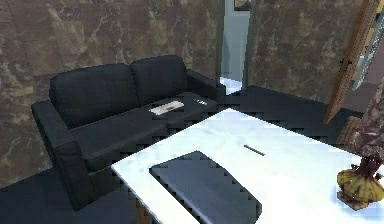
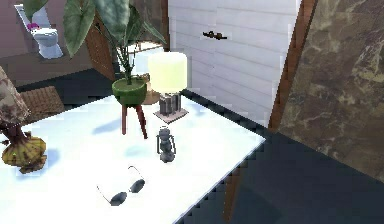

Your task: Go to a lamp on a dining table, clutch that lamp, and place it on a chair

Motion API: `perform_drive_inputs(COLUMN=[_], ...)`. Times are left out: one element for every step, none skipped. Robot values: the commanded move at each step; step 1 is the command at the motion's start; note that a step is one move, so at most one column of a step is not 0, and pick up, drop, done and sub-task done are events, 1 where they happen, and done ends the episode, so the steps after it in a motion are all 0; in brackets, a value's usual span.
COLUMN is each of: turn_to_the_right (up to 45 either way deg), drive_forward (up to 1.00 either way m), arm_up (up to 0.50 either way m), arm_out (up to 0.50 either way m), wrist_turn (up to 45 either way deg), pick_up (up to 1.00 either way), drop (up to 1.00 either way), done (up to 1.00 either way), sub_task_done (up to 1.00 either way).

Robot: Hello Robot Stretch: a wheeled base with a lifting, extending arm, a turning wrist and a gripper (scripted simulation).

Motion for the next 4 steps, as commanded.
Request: perform_drive_inputs(turn_to_the_right=[0.0, 0.0, 0.0, 0.0], drive_forward=[0.00, 0.00, 0.00, 0.00], arm_up=[0.36, 0.00, 0.00, 0.00], arm_out=[0.00, 0.34, 0.00, 0.00], wrist_turn=[0.0, 0.0, 45.0, 45.0], pick_up=[0.00, 0.00, 0.00, 0.00], drop=[0.00, 0.00, 0.00, 0.00], done=[0.00, 0.00, 0.00, 0.00], sub_task_done=[0.00, 0.00, 0.00, 0.00])
